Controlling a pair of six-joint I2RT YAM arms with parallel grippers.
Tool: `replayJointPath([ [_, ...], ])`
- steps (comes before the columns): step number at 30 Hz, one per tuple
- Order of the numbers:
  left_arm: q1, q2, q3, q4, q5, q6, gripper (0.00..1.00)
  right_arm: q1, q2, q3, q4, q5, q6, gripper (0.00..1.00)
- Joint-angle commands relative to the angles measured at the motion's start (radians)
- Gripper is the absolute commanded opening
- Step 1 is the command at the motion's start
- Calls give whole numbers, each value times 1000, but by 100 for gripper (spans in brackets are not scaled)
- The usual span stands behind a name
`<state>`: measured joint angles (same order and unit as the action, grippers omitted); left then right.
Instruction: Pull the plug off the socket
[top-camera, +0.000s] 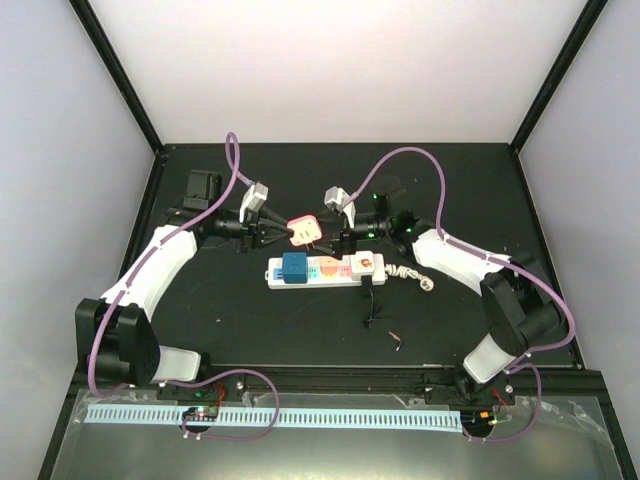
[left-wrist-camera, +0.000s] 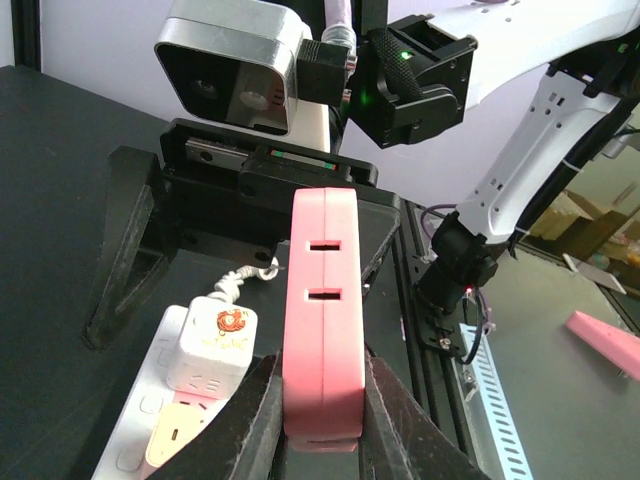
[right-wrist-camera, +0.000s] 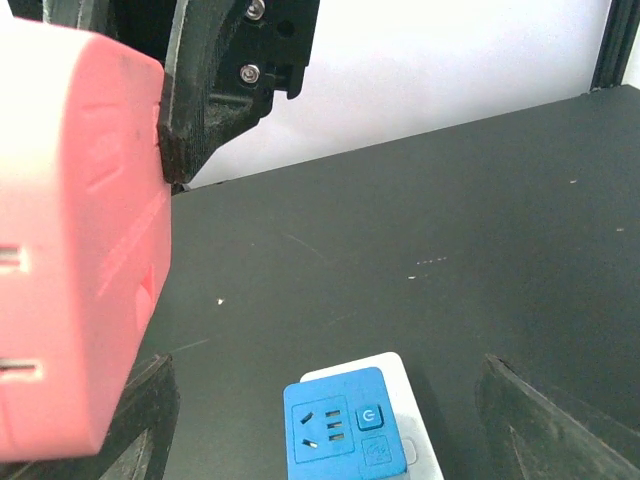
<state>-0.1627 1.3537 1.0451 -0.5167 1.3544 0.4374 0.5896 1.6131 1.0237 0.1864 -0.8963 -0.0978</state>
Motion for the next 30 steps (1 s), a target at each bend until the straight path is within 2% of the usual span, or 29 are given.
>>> replayJointPath([
  [1, 0, -22, -16, 43, -9, -25, 1, 7, -28, 27, 42, -24, 25, 83],
  [30, -35, 0, -49, 28, -90, 53, 2, 7, -43, 72, -22, -38, 29, 82],
])
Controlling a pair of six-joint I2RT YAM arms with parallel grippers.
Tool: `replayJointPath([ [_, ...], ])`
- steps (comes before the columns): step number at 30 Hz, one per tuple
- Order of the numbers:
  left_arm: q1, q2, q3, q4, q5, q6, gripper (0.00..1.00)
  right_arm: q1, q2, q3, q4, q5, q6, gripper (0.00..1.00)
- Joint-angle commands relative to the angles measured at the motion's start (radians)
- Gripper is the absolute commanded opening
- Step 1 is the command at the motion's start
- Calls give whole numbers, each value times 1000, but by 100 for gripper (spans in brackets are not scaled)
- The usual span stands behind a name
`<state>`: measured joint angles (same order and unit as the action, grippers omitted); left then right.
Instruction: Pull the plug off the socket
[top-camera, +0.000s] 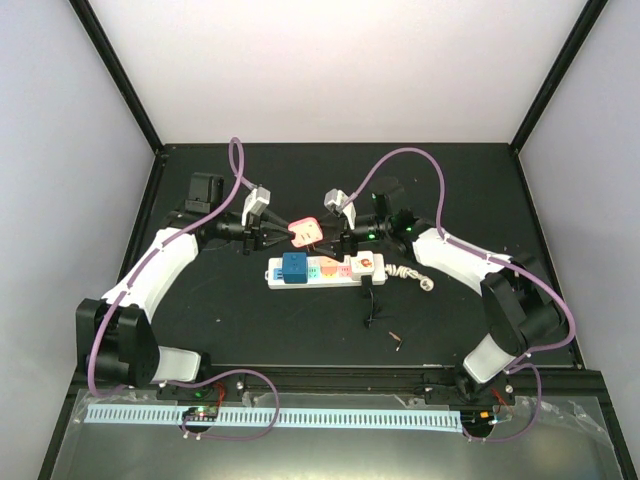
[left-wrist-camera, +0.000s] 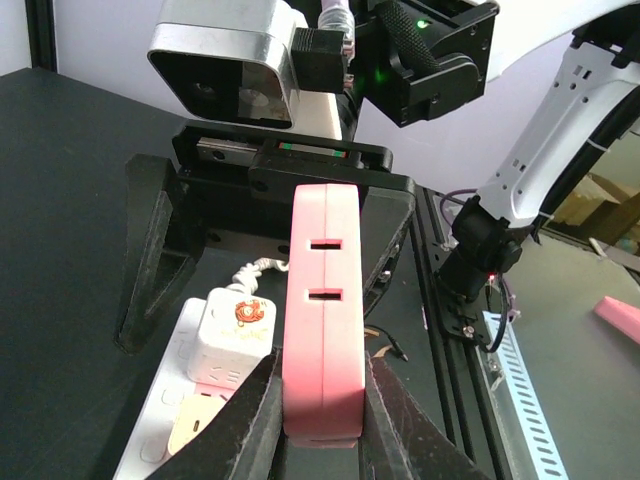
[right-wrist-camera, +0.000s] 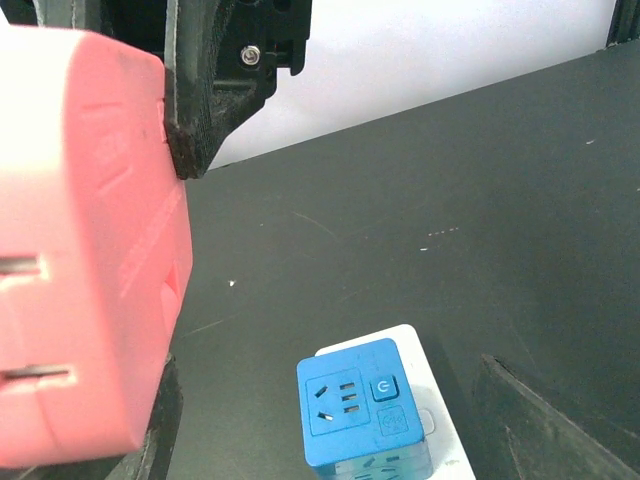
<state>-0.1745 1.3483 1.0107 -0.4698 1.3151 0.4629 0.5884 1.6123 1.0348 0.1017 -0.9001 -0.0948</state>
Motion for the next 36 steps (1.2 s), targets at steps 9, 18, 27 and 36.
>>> replayJointPath([
  [9, -22, 24, -16, 45, -54, -66, 1, 8, -43, 33, 139, -11, 85, 81],
  [18, -22, 9, -29, 53, -51, -62, 1, 9, -39, 34, 108, 46, 49, 81],
  [27, -33, 3, -26, -9, -3, 20, 2, 8, -38, 77, 19, 139, -35, 81],
  [36, -34, 1, -20, -30, -17, 32, 1, 5, -9, 188, -122, 278, -133, 84],
])
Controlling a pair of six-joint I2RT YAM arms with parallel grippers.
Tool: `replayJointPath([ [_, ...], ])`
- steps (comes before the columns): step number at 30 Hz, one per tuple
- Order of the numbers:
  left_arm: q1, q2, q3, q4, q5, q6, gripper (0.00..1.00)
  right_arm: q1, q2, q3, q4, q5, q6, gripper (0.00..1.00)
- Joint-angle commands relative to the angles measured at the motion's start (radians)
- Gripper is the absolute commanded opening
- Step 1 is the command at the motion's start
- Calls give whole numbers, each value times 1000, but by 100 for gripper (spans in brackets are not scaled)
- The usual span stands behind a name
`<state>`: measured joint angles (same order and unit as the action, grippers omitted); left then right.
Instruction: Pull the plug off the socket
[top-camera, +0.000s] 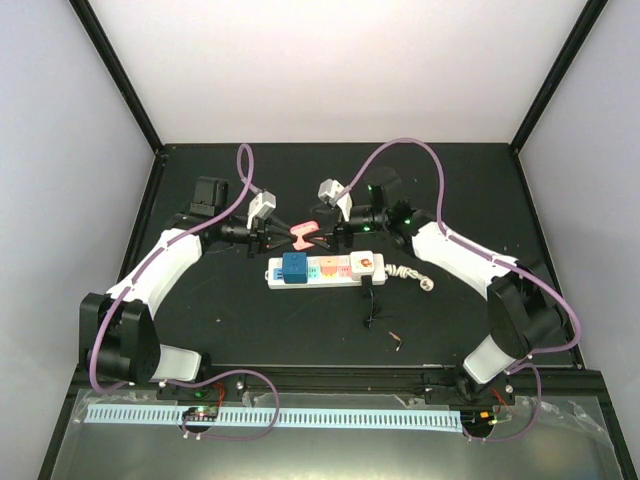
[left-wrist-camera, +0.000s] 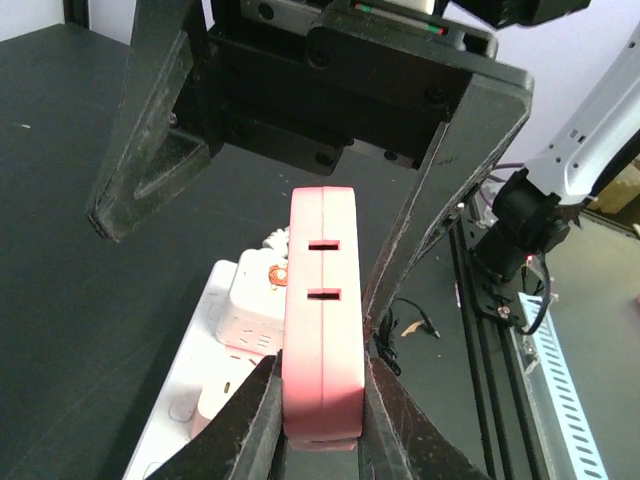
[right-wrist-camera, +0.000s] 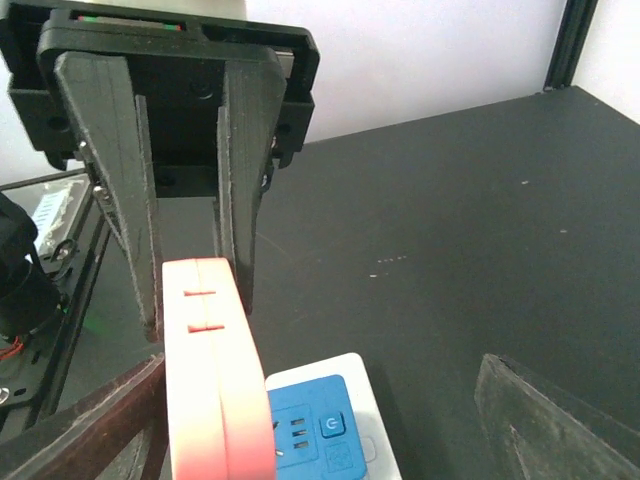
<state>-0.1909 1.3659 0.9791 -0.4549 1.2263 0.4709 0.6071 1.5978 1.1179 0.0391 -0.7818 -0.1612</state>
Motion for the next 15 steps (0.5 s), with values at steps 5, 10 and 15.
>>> replayJointPath([
  [5, -18, -15, 16, -9, 28, -31, 2, -13, 2, 186, -117, 84, -76, 91],
  [10, -14, -11, 48, -41, -83, -44, 2, -14, 19, 287, -221, 96, -110, 99],
  [15, -6, -4, 92, -29, -316, -175, 2, -22, 6, 310, -241, 181, -139, 100],
])
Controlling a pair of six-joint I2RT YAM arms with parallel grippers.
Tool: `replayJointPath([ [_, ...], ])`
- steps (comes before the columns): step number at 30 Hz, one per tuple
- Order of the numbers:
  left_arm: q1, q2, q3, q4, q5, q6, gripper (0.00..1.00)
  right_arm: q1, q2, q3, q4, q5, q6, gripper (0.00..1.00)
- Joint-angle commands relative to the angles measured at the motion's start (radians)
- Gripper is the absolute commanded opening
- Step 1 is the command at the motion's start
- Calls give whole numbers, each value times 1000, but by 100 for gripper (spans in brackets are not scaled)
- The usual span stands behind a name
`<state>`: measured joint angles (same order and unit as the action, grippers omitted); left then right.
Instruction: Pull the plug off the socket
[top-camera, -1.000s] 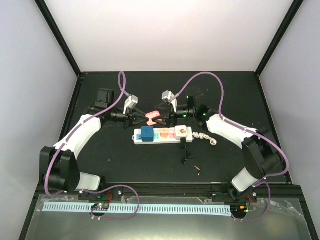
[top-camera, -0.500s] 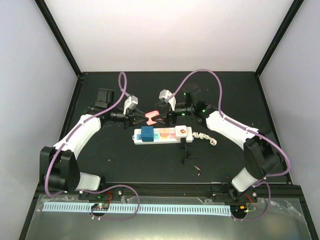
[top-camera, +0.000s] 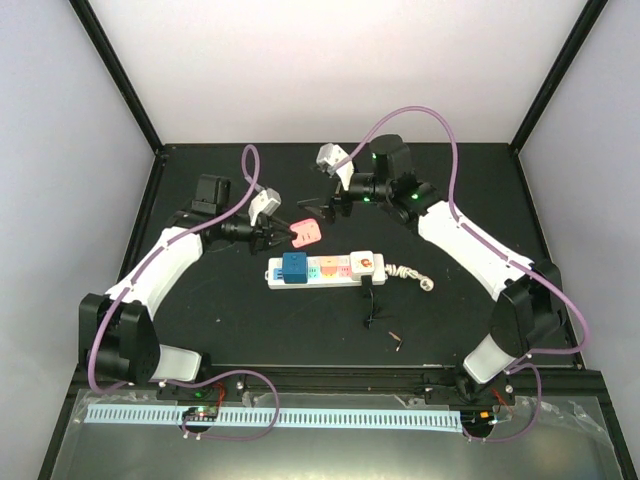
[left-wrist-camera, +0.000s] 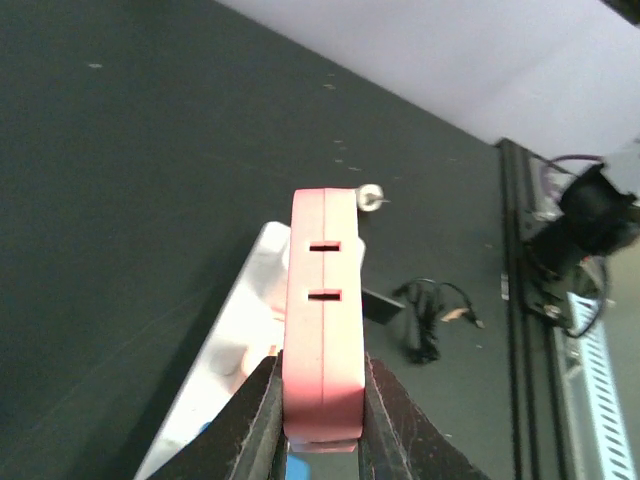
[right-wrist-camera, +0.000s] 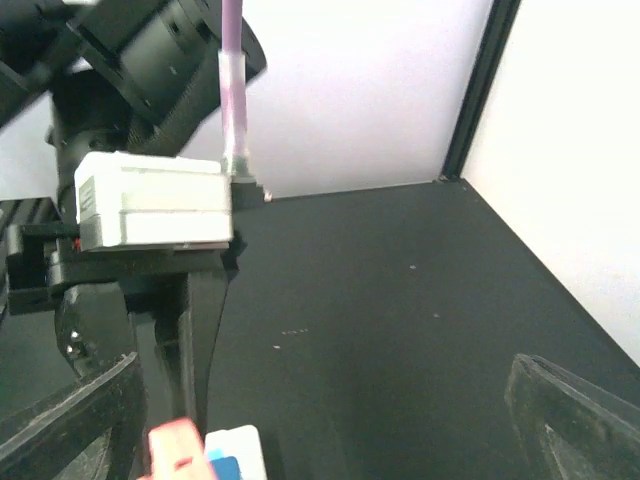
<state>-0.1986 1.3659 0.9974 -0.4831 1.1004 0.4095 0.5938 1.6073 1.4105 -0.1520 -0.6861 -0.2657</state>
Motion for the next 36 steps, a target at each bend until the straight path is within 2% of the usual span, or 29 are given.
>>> replayJointPath([
  [1, 8, -5, 83, -5, -227, -131, 2, -11, -6, 19, -51, 107, -31, 100],
  [5, 35, -20, 93, 29, -364, -211, 2, -36, -20, -9, -11, 135, 41, 100],
  [9, 82, -33, 77, 65, -391, -219, 2, -102, -7, -26, 31, 22, 115, 100],
  [14, 190, -5, 75, 81, -377, -241, 2, -146, 25, 18, -56, -36, 76, 100],
  [18, 334, 77, 88, 86, -319, -283, 1, -154, 24, 10, -119, -50, 20, 100],
  [22, 422, 186, 141, 40, -333, -310, 1, -155, 18, -13, -170, -50, -23, 100],
  [30, 474, 338, 202, 31, -412, -335, 2, -155, 18, -41, -259, -65, -72, 100],
  [36, 520, 491, 314, -10, -395, -360, 2, -155, 37, -36, -279, -103, -82, 100],
])
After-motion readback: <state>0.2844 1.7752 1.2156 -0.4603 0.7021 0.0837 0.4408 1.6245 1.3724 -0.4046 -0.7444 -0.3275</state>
